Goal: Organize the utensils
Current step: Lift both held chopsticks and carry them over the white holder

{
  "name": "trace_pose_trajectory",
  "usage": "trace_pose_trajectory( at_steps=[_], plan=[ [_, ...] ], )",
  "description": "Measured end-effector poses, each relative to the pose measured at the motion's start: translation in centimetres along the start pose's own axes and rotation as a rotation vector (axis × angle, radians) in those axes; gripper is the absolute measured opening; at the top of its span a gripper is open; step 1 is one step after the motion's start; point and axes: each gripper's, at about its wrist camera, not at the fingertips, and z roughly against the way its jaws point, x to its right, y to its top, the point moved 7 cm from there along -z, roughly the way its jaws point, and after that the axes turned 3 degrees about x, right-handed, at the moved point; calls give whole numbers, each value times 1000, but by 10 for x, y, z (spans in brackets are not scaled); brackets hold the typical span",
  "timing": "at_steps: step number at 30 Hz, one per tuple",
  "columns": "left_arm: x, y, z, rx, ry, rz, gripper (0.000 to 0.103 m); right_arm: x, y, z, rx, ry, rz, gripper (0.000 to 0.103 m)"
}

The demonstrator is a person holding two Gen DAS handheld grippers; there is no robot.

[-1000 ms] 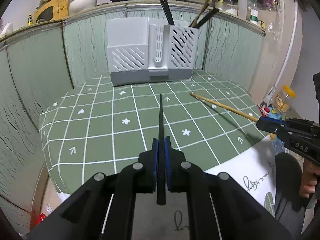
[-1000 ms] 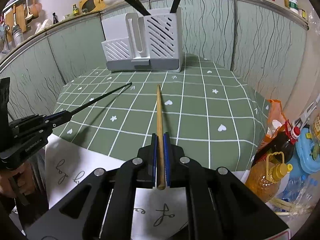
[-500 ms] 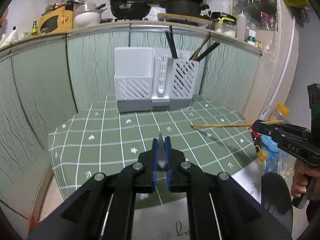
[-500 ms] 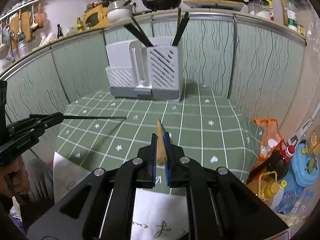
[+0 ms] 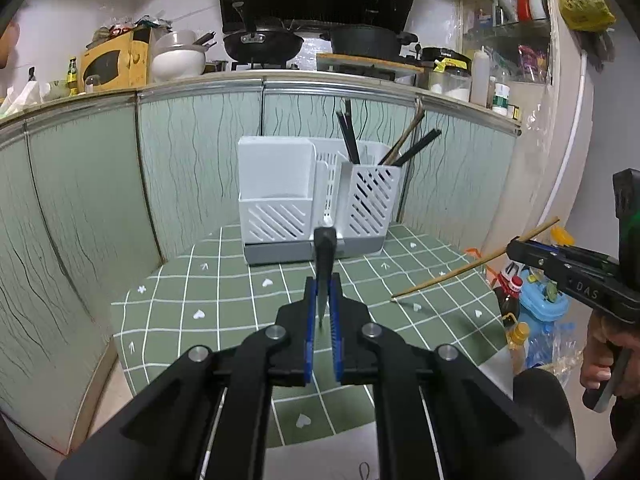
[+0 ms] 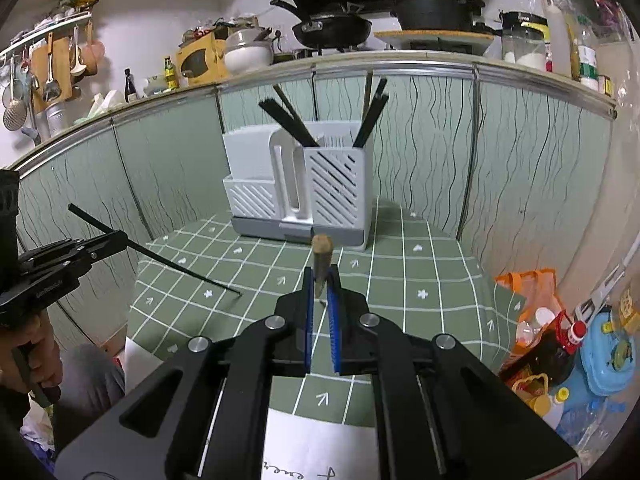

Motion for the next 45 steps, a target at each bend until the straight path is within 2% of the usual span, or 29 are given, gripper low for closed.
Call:
trace_pose_trajectory(
  at_steps=[12,22,45],
  plan=[
    [-6,35,3,27,-17,-8,8,3,34,15,35,-3,15,6],
    [-6,61,-10,12,-61,-20,8,4,62,17,48,7,35,6],
    [29,148,-47,44,-157,-36,8,24,157,19,102,17,28,6]
  ],
)
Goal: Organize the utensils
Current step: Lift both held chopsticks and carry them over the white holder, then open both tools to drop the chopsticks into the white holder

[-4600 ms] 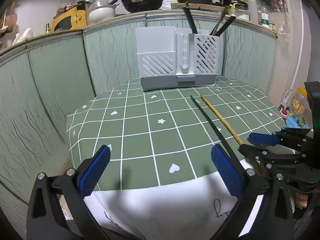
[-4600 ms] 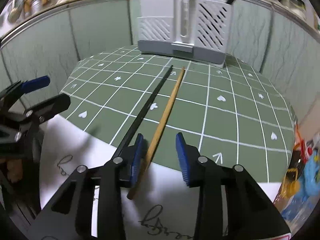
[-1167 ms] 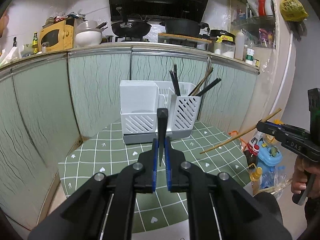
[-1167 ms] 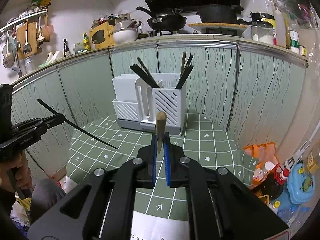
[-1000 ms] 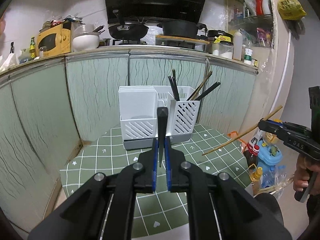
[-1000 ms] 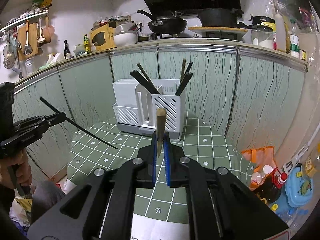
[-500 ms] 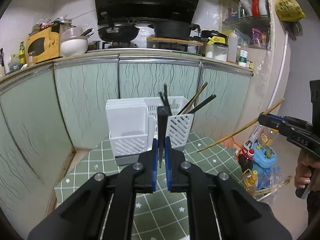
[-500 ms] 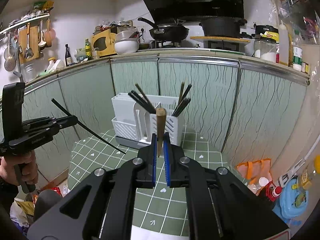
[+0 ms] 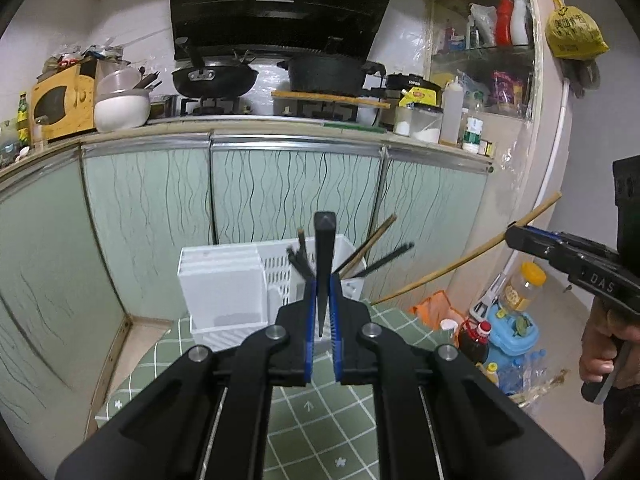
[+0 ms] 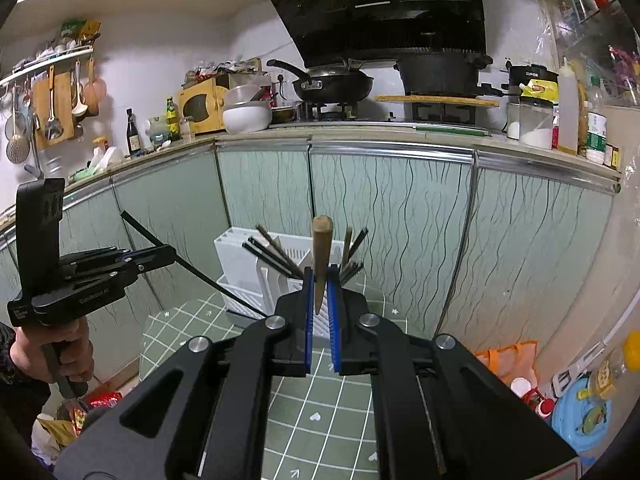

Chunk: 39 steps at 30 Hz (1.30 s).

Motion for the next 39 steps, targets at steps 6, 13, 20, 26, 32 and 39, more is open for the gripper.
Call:
trace_pose_trajectory(
  at_steps=[6,13,20,26,32,39],
  plan=[
    [7,32,-10,22,-11,-16,8,3,24,-15,5,2,12,6],
    [5,59,-37,22,-16,-23,8,9,40,-46,-20,-1,20,6],
    [-1,59,-68,-10,-21,-13,8,15,40,-81,-63,1,13,6],
    [-5,51,-99,-65,-51,-41,13,14,34,-114,-123,45,8,6],
    [-12,45,-96,-18,12,-92,93,28,21,-133,-133,-3,-10,76],
    [-21,39,-82,-16,65,-125,99,39,8,-123,-123,-49,9,95]
  ],
)
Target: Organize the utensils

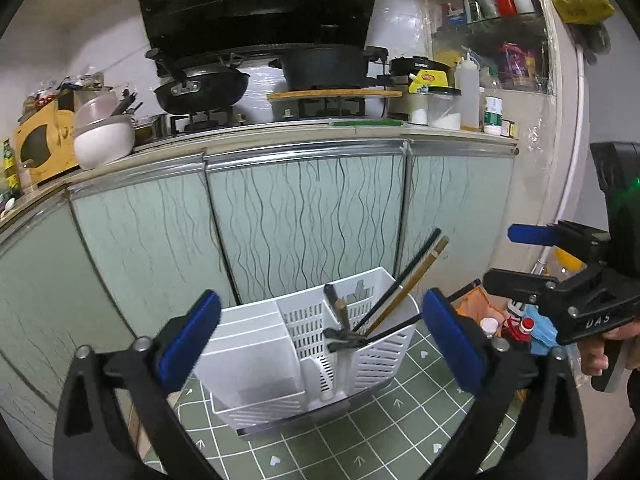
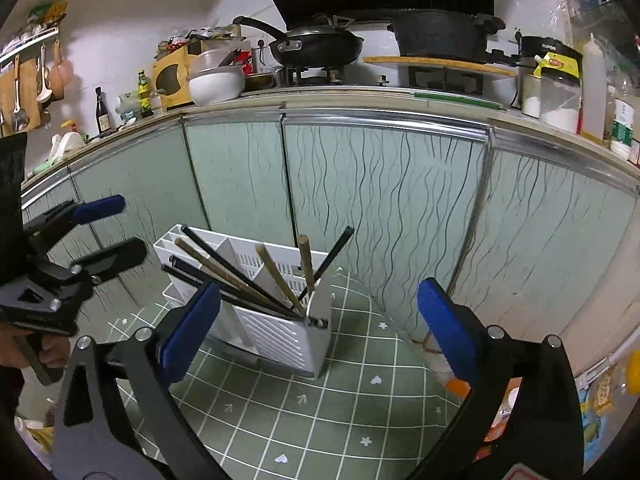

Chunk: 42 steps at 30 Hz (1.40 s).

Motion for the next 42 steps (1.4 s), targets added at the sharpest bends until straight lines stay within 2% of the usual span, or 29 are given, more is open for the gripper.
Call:
trace_pose_trajectory(
  at_steps=[7,15,34,42],
  plan=[
    [-3,-12,16,-1,45,-15,99,-10,-12,20,10,-39,67,95],
    [-11,-33,39,-2,91,47,99,-18,-33,44,22,-90,87,95],
    [-14,-115,87,-47,223,123,99,-31,-94,79,42,-147,81,95],
    [-8,-147,111,-57,241,149,99,-38,-128,95,38,-161,70,95]
  ],
)
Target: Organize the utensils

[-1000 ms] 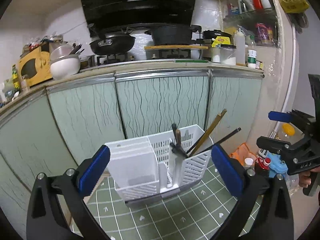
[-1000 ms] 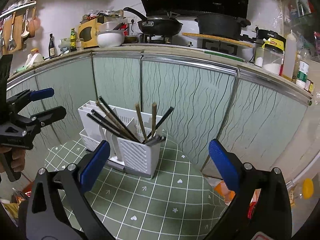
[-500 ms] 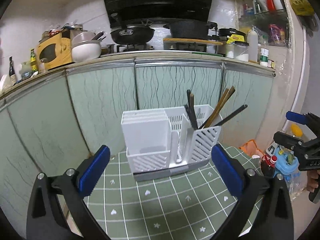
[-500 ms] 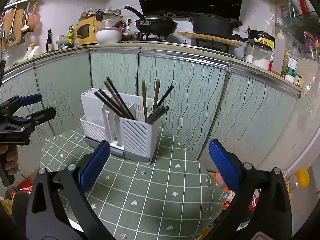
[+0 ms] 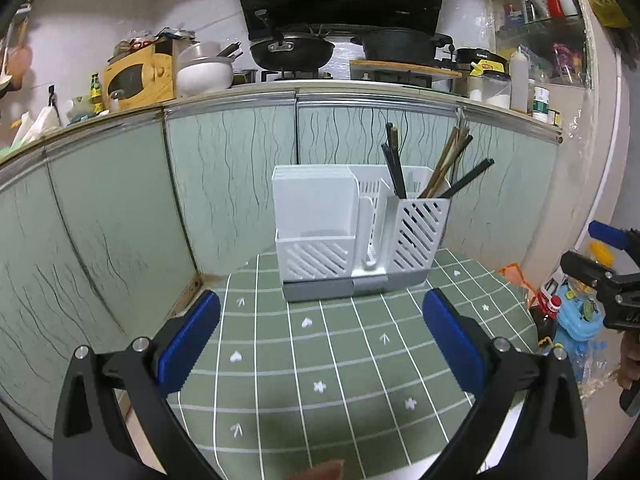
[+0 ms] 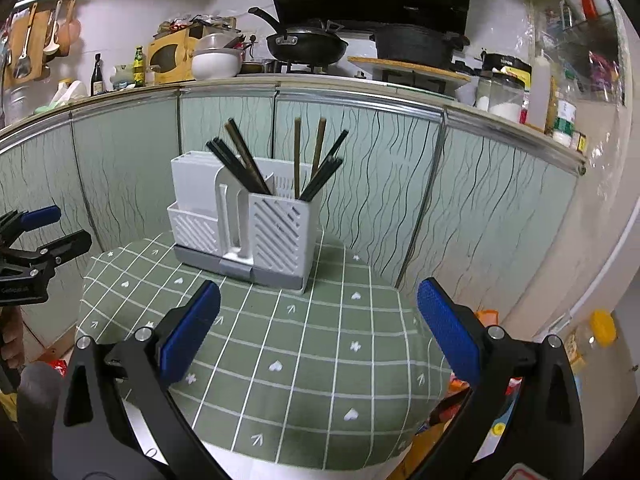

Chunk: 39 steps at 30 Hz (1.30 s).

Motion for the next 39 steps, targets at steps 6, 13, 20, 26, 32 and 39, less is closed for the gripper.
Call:
trace_pose_trajectory(
  at_steps=[6,13,20,26,32,39],
  plan=[
    [2,-27,12,-25,2,3,99,-10,-32,6,-27,5,-8,95],
    [2,-58,24,-36,15,26,99,-18,-67,13,-54,6,-30,95],
    [8,-79,32,-62,40,-29,99,-20,-94,21,-73,-3,-51,95],
    [7,-95,37,-86,45,-1,99,-24,-107,29,-80,0,-54,95],
    [4,-107,38,-100,53,24,99,-24,-112,33,-80,5,-53,95],
    [2,-111,36,-114,74,4,99,-25,-108,34,-78,10,-54,95]
  ],
)
